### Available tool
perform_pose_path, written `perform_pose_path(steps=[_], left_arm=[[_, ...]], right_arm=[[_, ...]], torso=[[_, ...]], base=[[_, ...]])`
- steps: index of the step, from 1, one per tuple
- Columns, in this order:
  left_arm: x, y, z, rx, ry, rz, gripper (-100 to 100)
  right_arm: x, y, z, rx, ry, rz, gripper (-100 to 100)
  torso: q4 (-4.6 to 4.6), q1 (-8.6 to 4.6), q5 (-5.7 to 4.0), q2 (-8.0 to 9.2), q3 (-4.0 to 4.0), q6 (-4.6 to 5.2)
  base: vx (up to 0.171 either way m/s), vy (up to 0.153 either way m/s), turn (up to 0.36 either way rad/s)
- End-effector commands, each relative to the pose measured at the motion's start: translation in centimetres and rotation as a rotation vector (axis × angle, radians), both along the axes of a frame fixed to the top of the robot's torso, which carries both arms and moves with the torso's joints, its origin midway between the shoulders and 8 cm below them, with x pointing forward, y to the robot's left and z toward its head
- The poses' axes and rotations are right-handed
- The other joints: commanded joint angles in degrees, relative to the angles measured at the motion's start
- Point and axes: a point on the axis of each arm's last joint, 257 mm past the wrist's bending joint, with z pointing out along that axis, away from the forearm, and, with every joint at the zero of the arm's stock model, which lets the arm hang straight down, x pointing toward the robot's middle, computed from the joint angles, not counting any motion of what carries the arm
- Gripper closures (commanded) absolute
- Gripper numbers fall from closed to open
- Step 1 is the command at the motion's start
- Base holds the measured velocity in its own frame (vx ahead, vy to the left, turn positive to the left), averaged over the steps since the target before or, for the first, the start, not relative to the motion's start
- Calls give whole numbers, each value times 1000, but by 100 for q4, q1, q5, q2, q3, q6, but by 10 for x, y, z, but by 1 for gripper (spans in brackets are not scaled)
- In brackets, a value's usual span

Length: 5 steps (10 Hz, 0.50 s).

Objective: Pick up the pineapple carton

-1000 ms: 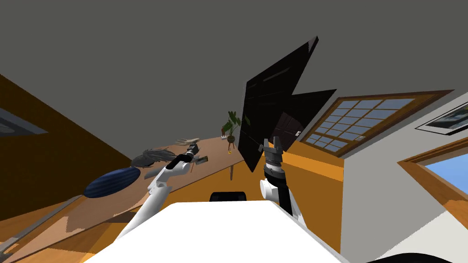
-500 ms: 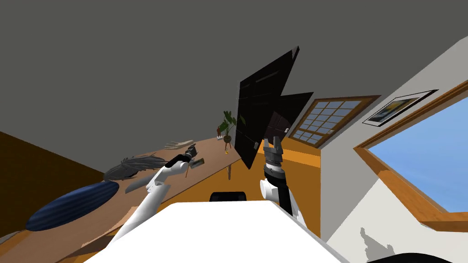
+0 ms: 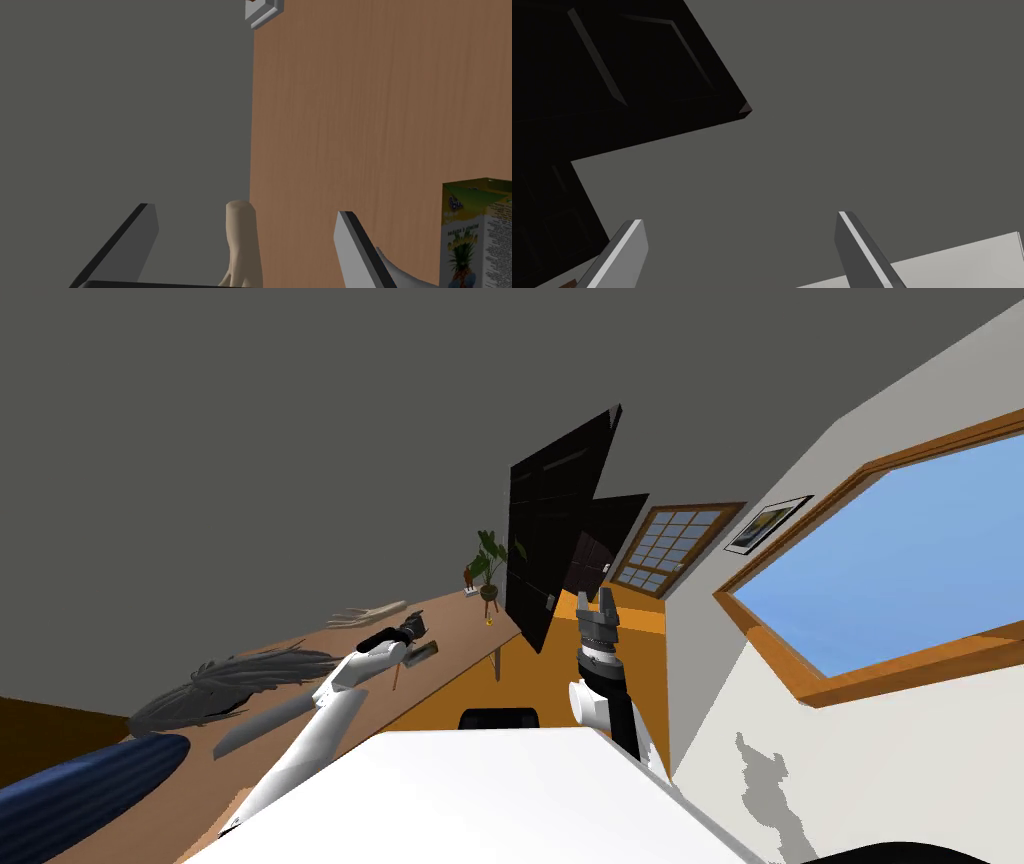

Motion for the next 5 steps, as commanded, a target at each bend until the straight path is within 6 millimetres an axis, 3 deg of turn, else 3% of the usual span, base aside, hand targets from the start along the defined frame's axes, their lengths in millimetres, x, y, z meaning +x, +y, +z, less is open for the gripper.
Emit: perform_pose_path(steps=[1,2,3,4,5], left_arm=[[-5,16,-16,-46,54,39,-100],[-9,15,-23,-53,79,39,-100],[-15,29,-35,-95,115,78,-100],[-20,28,-43,-104,146,79,-100],[-26,40,-52,-145,179,115,-100]], right_arm=[[0,0,0,0,0,0,0],[0,0,0,0,0,0,0],[0,0,0,0,0,0,0],[0,0,0,0,0,0,0],[0,0,0,0,0,0,0]], torso=[[0,0,0,0,0,0],[0,-3,-1,1,0,9],[0,1,0,3,1,1],[1,6,1,6,3,8],[1,8,1,7,4,-1]], base=[[-17,18,-348],[-19,33,-218],[-31,46,-388],[-32,49,-166],[-32,43,-291]])
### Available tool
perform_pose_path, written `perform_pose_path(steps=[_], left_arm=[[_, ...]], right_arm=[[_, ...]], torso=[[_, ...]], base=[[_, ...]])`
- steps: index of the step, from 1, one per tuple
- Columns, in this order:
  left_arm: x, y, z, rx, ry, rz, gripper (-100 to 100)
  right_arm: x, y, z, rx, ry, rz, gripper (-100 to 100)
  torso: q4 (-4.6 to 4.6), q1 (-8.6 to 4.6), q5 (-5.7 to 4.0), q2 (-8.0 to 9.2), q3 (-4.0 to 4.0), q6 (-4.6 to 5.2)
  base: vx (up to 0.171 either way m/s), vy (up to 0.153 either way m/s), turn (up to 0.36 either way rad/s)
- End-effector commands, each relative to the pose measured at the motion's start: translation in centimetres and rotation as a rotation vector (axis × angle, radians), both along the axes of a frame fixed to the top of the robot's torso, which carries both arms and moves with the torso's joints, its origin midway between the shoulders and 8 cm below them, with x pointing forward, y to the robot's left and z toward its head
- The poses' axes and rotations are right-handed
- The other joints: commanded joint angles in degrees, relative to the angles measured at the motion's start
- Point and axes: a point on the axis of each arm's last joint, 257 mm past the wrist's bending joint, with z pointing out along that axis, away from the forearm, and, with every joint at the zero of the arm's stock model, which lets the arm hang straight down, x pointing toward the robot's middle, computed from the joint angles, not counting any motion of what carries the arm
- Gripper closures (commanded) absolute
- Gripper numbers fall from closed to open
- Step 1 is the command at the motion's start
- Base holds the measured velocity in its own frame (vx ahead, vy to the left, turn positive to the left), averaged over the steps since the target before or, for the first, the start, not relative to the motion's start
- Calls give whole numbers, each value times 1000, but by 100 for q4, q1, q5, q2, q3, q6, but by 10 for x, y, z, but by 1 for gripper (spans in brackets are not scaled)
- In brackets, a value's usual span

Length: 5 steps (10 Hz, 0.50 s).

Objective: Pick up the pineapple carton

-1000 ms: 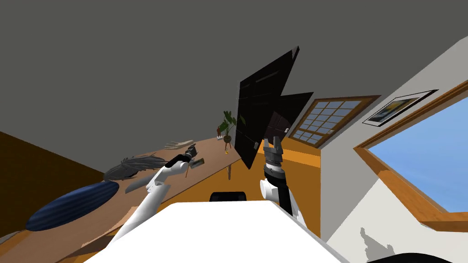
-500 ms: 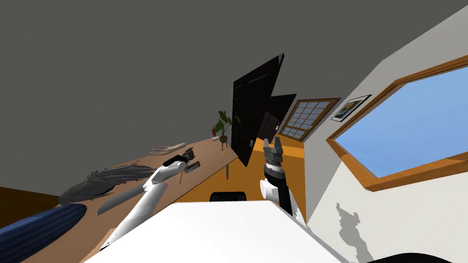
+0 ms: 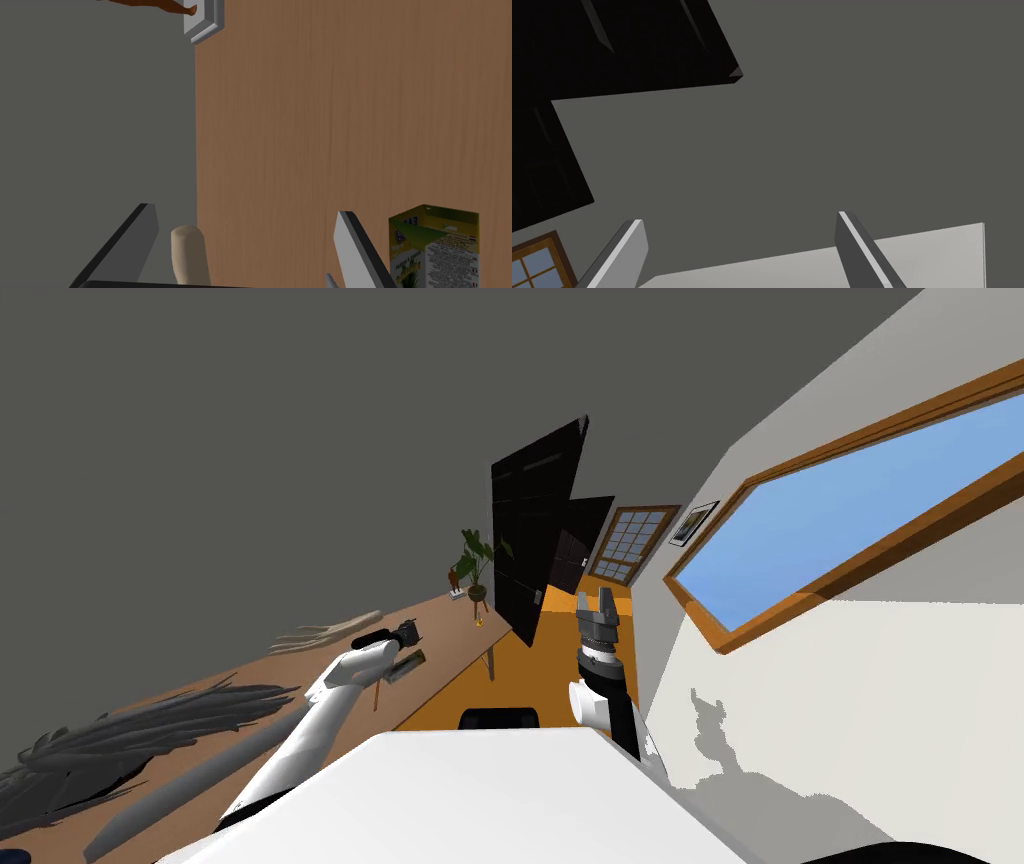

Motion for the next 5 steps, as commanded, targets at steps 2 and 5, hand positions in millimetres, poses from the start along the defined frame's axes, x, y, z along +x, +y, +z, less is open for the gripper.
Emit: perform_pose_path(steps=[2,5], left_arm=[[-17,17,-25,-75,84,59,-100],[-40,27,-55,-141,178,110,-100]], right_arm=[[0,0,0,0,0,0,0],[0,0,0,0,0,0,0]], torso=[[-1,-2,0,-1,-1,-6],[0,2,0,-2,-1,-1]], base=[[-31,37,-263],[-28,44,-213]])
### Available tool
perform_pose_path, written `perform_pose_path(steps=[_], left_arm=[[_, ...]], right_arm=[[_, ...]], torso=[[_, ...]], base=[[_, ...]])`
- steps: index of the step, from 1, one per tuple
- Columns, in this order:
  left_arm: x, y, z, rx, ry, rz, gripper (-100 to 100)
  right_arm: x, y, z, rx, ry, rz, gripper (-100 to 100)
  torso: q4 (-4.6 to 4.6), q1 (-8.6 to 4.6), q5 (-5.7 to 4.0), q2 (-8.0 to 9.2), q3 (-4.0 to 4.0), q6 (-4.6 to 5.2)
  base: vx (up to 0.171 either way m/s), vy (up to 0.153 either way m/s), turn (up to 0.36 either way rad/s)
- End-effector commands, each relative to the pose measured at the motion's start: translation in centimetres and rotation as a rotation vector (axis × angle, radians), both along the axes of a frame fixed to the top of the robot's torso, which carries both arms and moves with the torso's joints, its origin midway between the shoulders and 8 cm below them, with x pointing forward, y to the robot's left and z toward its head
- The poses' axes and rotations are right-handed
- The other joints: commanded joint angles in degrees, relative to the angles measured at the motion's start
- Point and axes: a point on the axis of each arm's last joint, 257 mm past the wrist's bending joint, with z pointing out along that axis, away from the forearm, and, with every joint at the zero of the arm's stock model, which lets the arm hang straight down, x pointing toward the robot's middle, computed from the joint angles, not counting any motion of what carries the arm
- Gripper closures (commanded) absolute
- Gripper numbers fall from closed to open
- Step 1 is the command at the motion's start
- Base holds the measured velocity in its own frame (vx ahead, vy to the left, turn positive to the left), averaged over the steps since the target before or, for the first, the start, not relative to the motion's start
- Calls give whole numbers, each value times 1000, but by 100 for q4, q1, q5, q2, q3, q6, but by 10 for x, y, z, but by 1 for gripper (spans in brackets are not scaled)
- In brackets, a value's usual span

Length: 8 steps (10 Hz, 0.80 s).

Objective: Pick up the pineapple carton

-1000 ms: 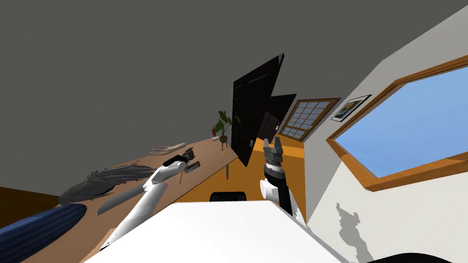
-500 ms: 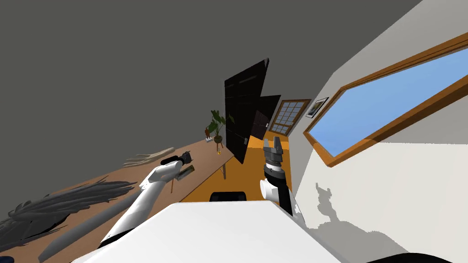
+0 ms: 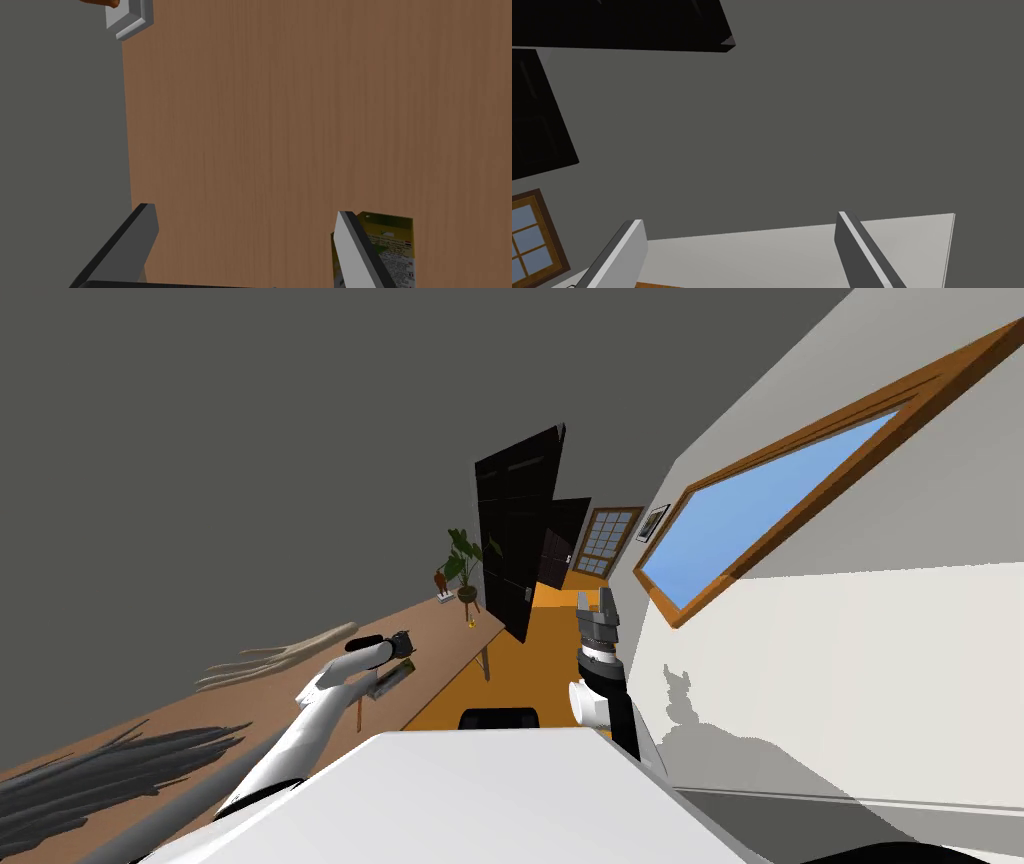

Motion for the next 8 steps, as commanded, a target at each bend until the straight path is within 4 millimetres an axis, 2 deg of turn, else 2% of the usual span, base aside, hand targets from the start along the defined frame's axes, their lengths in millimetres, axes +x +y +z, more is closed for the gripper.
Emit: perform_pose_path(steps=[1,4,5,7,8], left_arm=[[-16,12,-14,-53,55,53,-100],[-39,16,-34,-113,133,97,-100],[-53,23,-43,-154,173,140,-100],[-57,22,-47,-161,187,143,-100],[-74,27,-58,-203,233,186,-100]], right_arm=[[0,0,0,0,0,0,0],[0,0,0,0,0,0,0],[0,0,0,0,0,0,0],[0,0,0,0,0,0,0],[0,0,0,0,0,0,0]], torso=[[0,0,0,0,0,0],[0,0,-1,-1,0,5],[0,-1,0,-2,-1,-1],[0,-3,-1,-2,-1,-1],[-1,-8,-2,-6,-3,-2]], base=[[-28,33,-252],[-27,40,-196],[-29,33,-270],[-20,24,-59],[-18,18,-225]])
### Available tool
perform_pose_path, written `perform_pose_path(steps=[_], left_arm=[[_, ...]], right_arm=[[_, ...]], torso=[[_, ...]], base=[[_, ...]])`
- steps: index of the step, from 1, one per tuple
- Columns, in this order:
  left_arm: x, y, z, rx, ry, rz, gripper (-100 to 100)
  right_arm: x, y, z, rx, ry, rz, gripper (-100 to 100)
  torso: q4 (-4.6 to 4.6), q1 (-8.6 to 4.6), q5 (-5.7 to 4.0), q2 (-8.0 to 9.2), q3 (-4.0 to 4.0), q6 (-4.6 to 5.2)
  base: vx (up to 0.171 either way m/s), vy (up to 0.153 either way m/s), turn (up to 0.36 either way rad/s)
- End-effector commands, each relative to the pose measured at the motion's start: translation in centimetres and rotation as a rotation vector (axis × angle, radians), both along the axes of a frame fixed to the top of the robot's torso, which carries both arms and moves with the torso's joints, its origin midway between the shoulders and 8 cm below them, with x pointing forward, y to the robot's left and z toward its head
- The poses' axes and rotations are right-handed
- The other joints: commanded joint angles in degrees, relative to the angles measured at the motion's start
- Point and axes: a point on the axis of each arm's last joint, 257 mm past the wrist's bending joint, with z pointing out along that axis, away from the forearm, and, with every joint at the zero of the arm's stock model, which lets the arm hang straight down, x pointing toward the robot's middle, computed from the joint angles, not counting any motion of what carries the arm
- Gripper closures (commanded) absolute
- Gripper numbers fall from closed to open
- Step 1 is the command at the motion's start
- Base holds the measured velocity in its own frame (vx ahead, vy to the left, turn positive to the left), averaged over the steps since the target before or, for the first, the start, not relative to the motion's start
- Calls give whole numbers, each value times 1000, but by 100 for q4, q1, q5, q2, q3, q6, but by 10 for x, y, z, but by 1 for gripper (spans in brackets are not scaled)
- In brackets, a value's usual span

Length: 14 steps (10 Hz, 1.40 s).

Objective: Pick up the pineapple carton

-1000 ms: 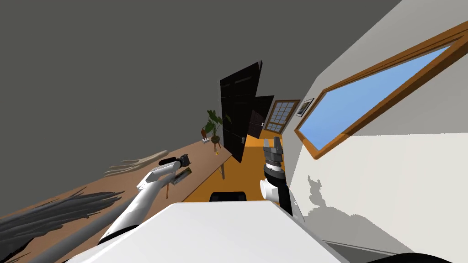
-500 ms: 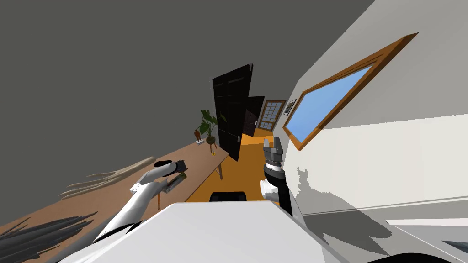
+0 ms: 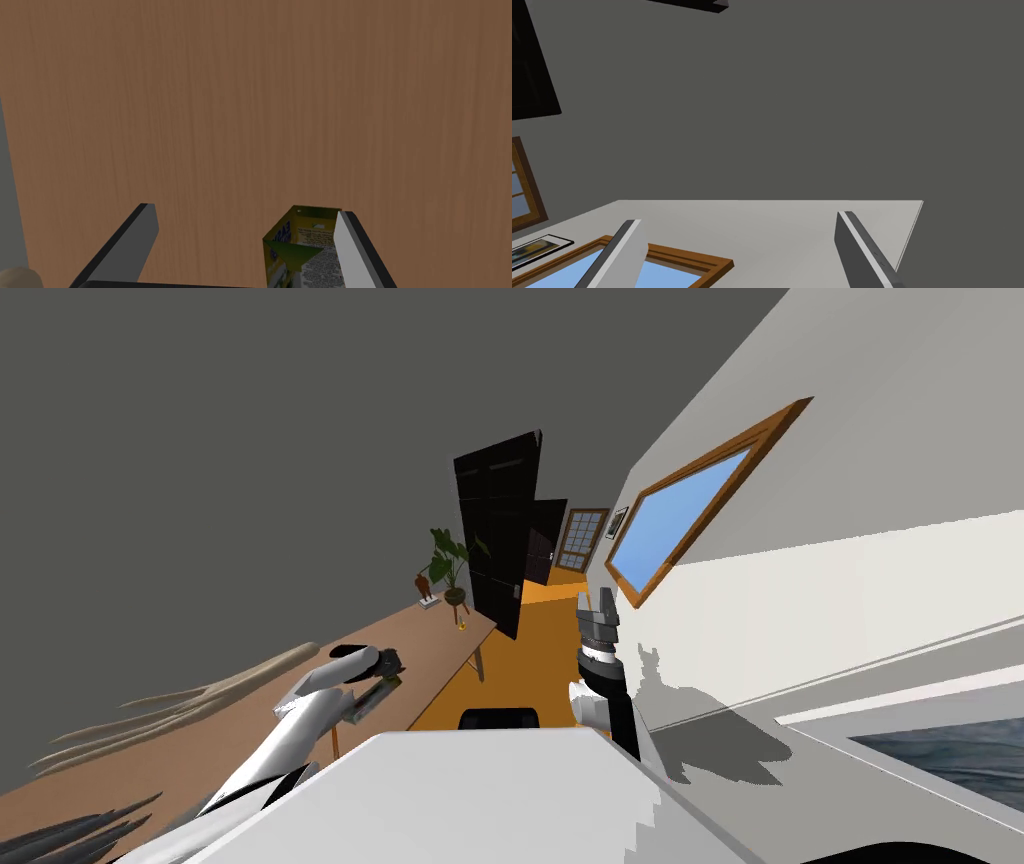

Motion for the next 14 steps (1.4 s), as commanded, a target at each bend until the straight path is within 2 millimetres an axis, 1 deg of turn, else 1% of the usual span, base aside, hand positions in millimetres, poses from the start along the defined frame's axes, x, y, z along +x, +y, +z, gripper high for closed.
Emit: perform_pose_path(steps=[1,2,3,4,8,10,11,12,13,14], left_arm=[[-23,7,-12,-53,59,66,-100],[-29,5,-17,-65,77,68,-100],[-45,10,-23,-96,115,110,-100],[-47,10,-26,-100,122,113,-100],[-117,27,-48,-203,272,276,-100],[-145,31,-55,-236,329,338,-100],[-166,32,-60,-258,368,382,-100],[-176,32,-63,-267,387,401,-100],[-166,34,-58,-258,370,384,-100],[-167,34,-58,-261,374,388,0]], right_arm=[[0,0,0,0,0,0,0],[0,0,0,0,0,0,0],[0,0,0,0,0,0,0],[0,0,0,0,0,0,0],[0,0,0,0,0,0,0],[0,0,0,0,0,0,0],[0,0,0,0,0,0,0],[0,0,0,0,0,0,0],[0,0,0,0,0,0,0],[0,0,0,0,0,0,0]], torso=[[0,0,0,0,0,0],[1,5,1,5,3,2],[1,9,2,10,6,-9],[3,7,2,12,7,-4],[3,23,5,14,8,-5],[2,21,4,10,6,-7],[2,17,5,8,5,-7],[2,20,4,11,7,-7],[2,22,5,8,5,-8],[0,10,3,-1,0,-8]], base=[[-38,39,-452],[-49,44,-113],[-50,36,-141],[-30,28,-99],[-47,61,-223],[-43,58,-130],[-53,63,-156],[-44,69,-106],[-17,32,-16],[-4,6,2]])
